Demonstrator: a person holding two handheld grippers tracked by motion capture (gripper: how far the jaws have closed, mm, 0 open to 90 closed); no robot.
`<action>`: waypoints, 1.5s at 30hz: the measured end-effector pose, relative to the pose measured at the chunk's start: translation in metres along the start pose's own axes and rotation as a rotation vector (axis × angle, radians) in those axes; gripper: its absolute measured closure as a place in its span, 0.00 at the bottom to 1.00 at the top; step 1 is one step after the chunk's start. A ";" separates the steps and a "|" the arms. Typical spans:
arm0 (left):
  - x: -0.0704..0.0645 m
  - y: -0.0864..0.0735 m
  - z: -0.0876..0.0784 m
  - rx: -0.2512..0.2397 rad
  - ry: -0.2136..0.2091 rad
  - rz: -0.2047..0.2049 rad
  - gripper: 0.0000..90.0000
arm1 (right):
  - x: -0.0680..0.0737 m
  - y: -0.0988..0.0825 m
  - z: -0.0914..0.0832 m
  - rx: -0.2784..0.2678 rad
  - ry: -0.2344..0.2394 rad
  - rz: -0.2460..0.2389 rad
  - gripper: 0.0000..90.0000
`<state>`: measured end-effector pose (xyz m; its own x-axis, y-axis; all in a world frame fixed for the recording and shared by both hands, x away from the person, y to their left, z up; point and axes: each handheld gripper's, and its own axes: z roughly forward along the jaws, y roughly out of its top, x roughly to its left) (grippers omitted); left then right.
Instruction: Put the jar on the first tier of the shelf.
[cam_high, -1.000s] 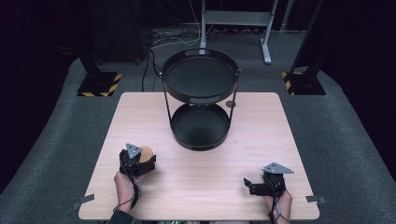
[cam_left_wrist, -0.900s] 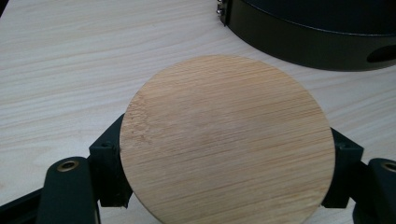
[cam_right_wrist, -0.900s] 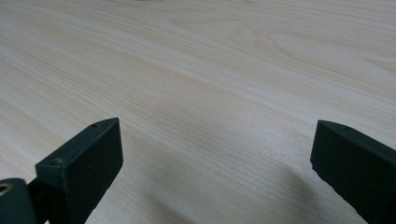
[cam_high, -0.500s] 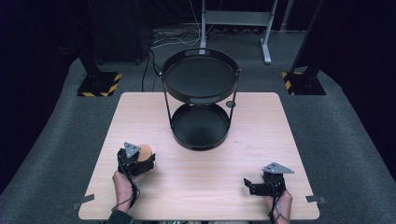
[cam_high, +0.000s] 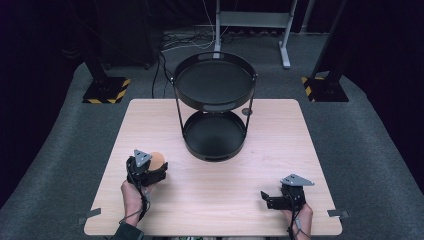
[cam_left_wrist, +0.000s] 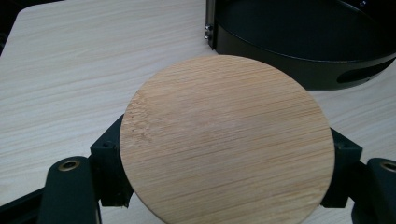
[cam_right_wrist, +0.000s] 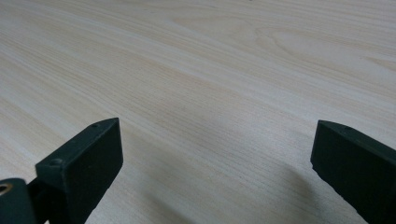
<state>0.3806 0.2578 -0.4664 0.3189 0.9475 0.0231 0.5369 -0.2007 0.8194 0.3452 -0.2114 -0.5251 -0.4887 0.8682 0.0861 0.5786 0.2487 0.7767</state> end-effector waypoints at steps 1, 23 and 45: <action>-0.001 0.000 0.000 0.000 0.000 0.002 0.28 | 0.000 0.000 0.000 0.001 0.000 0.000 0.02; -0.012 0.013 0.010 -0.007 -0.024 0.037 0.28 | 0.000 0.000 0.001 0.007 0.002 -0.006 0.02; -0.020 0.029 0.020 -0.014 -0.055 0.051 0.28 | 0.000 0.001 0.002 0.015 0.002 -0.006 0.02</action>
<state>0.4054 0.2276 -0.4552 0.3883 0.9209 0.0342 0.5080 -0.2449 0.8258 0.3466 -0.2106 -0.5257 -0.4938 0.8657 0.0825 0.5851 0.2605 0.7680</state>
